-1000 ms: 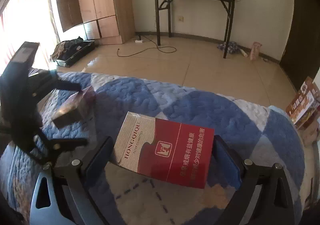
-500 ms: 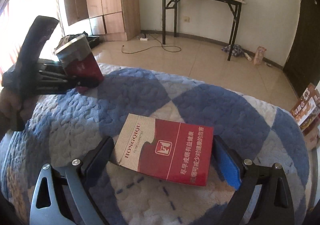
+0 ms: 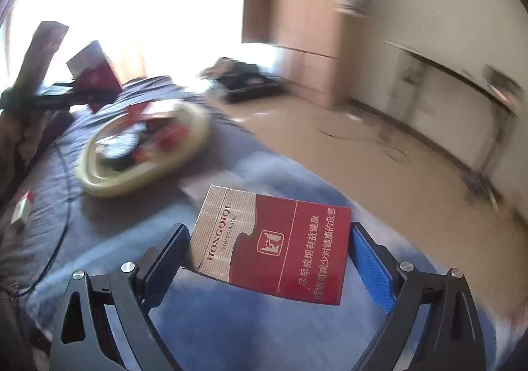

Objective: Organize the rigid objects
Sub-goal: 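Grip a silver box with the left tool while the right tool grips the red Hongqiqu box, then drop the silver box into the basin with the left tool while the right tool drops the Hongqiqu box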

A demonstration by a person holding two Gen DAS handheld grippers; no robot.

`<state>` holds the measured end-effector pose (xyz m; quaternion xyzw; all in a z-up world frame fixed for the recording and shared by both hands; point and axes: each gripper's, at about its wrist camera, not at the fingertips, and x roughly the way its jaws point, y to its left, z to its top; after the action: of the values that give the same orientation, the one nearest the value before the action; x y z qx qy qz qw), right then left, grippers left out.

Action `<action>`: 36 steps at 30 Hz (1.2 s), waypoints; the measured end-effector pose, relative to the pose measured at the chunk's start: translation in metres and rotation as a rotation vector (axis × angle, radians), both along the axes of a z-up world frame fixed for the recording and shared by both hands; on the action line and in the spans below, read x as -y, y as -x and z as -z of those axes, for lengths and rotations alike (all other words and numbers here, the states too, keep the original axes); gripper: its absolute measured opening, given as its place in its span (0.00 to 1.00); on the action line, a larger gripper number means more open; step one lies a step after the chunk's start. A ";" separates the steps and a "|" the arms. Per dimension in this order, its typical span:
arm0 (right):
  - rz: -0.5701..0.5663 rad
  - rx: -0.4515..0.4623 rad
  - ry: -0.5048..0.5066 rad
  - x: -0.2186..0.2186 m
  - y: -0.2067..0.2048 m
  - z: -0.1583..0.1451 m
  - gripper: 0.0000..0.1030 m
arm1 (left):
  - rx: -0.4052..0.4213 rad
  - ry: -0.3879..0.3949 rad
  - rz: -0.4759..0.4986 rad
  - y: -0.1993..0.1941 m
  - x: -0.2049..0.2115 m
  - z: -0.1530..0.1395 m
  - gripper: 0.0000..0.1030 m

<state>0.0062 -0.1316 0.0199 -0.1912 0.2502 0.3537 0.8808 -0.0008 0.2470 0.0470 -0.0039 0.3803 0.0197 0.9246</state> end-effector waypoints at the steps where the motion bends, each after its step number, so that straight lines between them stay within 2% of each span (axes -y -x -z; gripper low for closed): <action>1: -0.048 -0.004 0.014 -0.023 -0.003 -0.002 0.92 | -0.013 -0.002 -0.040 0.000 -0.016 0.004 0.23; 2: -0.110 -0.006 0.042 -0.057 -0.006 -0.002 0.92 | -0.021 0.008 -0.081 -0.002 -0.037 0.010 0.23; 4: -0.189 -0.007 0.090 -0.110 -0.002 0.000 0.92 | -0.055 0.048 -0.093 -0.008 -0.057 0.021 0.23; 7: -0.288 0.008 0.173 -0.181 0.006 0.010 0.92 | -0.101 0.087 -0.105 -0.008 -0.068 0.044 0.23; 11: -0.277 -0.052 0.183 -0.221 -0.016 0.018 0.92 | -0.152 0.114 -0.048 -0.004 -0.068 0.068 0.23; 16: -0.263 -0.098 0.175 -0.255 -0.040 0.023 0.92 | -0.167 0.144 -0.101 -0.012 -0.082 0.072 0.23; 18: -0.260 -0.089 0.178 -0.263 -0.041 0.025 0.93 | -0.154 0.165 -0.101 -0.011 -0.088 0.075 0.23; 19: -0.254 -0.075 0.187 -0.267 -0.041 0.027 0.93 | -0.146 0.171 -0.108 -0.012 -0.088 0.075 0.29; 20: -0.242 -0.061 0.186 -0.269 -0.039 0.029 0.94 | -0.136 0.170 -0.122 -0.012 -0.090 0.076 0.38; 22: -0.240 -0.073 0.121 -0.266 -0.039 0.028 0.99 | -0.087 0.163 -0.158 -0.006 -0.087 0.074 0.92; 23: -0.237 -0.086 0.060 -0.260 -0.040 0.022 1.00 | -0.039 0.157 -0.192 0.002 -0.088 0.067 0.99; 24: -0.238 -0.093 0.019 -0.255 -0.039 0.017 1.00 | -0.007 0.142 -0.222 0.010 -0.087 0.059 1.00; 26: -0.238 -0.084 -0.040 -0.240 -0.036 0.002 1.00 | -0.006 0.114 -0.283 0.021 -0.079 0.040 1.00; 28: -0.238 -0.057 -0.079 -0.218 -0.027 -0.018 1.00 | 0.009 0.145 -0.286 0.032 -0.068 0.023 1.00; 30: -0.247 -0.059 -0.102 -0.192 -0.018 -0.040 1.00 | 0.038 0.120 -0.300 0.049 -0.045 0.000 1.00; 33: -0.260 -0.058 -0.067 -0.158 -0.001 -0.052 1.00 | 0.088 0.098 -0.309 0.084 -0.003 -0.019 1.00; 34: -0.272 -0.051 -0.048 -0.146 0.005 -0.050 1.00 | 0.100 0.102 -0.317 0.097 0.013 -0.019 1.00; 36: -0.285 -0.013 0.011 -0.124 0.016 -0.037 1.00 | 0.078 0.136 -0.344 0.118 0.045 0.000 1.00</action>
<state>-0.0099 -0.0071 0.0572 -0.2275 0.2283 0.4752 0.8187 -0.1189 0.2023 0.0471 -0.1321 0.3385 0.1517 0.9192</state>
